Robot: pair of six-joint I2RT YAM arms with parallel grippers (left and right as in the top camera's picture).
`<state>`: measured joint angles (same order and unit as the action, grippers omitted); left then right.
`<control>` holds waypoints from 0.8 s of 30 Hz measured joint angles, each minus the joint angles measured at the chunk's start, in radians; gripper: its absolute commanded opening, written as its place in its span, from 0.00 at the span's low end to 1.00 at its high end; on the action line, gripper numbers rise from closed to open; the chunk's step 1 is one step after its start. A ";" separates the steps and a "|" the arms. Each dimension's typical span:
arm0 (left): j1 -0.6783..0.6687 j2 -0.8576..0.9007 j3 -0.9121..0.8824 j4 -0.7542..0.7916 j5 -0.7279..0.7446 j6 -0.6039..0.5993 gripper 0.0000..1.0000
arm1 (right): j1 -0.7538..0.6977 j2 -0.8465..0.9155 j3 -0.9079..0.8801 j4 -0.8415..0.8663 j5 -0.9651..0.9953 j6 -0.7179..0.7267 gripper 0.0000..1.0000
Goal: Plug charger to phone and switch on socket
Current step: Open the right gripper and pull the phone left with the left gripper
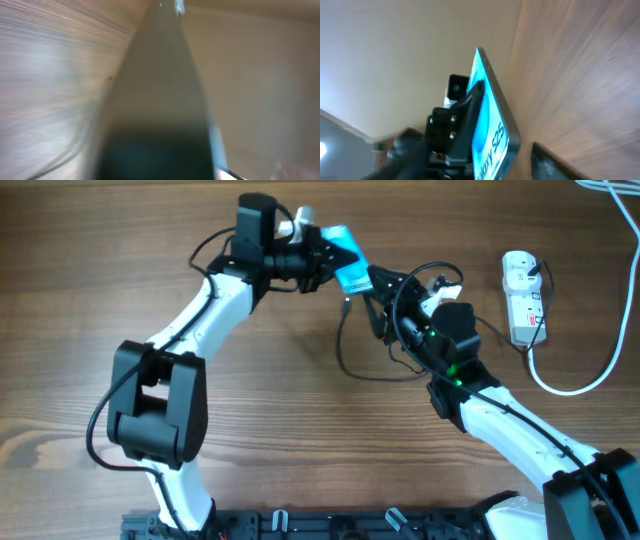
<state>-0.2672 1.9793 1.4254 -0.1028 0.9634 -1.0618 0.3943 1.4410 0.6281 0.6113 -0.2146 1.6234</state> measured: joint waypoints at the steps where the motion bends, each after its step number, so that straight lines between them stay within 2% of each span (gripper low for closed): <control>1: 0.016 0.000 0.000 -0.048 -0.016 0.035 0.04 | 0.000 0.000 0.003 -0.051 -0.003 -0.034 0.80; 7: 0.146 0.000 -0.001 -0.271 -0.074 0.237 0.04 | 0.000 0.000 0.006 -0.365 -0.078 -0.341 0.81; 11: 0.227 0.000 -0.001 -0.360 -0.076 0.360 0.04 | 0.000 0.000 0.006 -0.426 -0.145 -0.552 0.71; 14: 0.266 0.000 -0.001 -0.381 -0.061 0.407 0.04 | 0.000 0.000 0.008 -0.482 -0.186 -0.659 0.67; 17: 0.309 0.000 -0.001 -0.378 -0.019 0.434 0.04 | 0.000 0.000 0.044 -0.649 -0.213 -0.767 0.59; 20: 0.360 -0.004 -0.001 -0.377 0.008 0.446 0.04 | 0.001 0.002 0.147 -0.832 -0.206 -0.874 0.56; 24: 0.426 -0.022 -0.001 -0.376 0.034 0.452 0.04 | 0.003 0.039 0.473 -1.129 -0.132 -0.998 0.56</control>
<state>0.1589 1.9575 1.4242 -0.4786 0.9970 -0.6098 0.3969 1.4799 1.1011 -0.5175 -0.3470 0.6258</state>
